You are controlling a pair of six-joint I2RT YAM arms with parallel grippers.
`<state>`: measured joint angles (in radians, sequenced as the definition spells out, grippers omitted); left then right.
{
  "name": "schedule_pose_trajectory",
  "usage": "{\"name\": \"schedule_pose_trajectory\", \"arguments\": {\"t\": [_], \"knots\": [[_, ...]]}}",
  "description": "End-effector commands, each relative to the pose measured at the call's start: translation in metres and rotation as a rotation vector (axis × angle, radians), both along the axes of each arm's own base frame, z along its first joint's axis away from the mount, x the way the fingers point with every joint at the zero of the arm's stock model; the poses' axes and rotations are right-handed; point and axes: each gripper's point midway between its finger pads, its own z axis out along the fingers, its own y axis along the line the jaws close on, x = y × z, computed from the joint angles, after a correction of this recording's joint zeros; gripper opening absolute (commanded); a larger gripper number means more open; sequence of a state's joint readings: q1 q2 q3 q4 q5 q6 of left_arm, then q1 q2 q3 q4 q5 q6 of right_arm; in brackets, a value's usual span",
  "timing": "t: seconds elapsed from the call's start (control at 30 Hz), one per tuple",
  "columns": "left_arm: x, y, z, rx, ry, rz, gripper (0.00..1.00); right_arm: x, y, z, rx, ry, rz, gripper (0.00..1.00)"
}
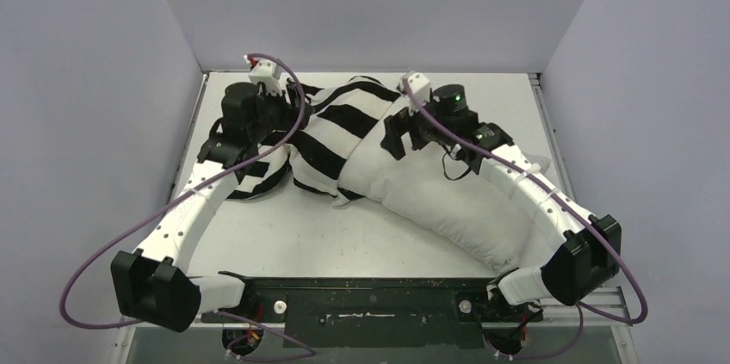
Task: Put the pillow into the pillowcase
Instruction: Stuff the pillow into the pillowcase.
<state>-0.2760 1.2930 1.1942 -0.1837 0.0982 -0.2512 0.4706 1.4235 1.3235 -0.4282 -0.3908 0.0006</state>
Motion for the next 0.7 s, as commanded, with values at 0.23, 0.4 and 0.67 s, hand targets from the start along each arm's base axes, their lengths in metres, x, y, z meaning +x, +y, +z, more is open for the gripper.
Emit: {"name": "schedule_pose_trajectory", "arguments": {"t": [0.23, 0.4, 0.67], "knots": [[-0.083, -0.052, -0.066, -0.225, 0.096, -0.202, 0.56, -0.053, 0.066, -0.042, -0.283, -0.395, 0.257, 1.00], [-0.079, -0.060, -0.086, -0.232, 0.129, -0.186, 0.57, -0.044, 0.076, -0.061, -0.368, -0.454, 0.293, 1.00], [-0.069, -0.076, -0.115, -0.184, 0.109, -0.119, 0.58, -0.022, 0.093, -0.107, -0.454, -0.482, 0.359, 0.95]]}}
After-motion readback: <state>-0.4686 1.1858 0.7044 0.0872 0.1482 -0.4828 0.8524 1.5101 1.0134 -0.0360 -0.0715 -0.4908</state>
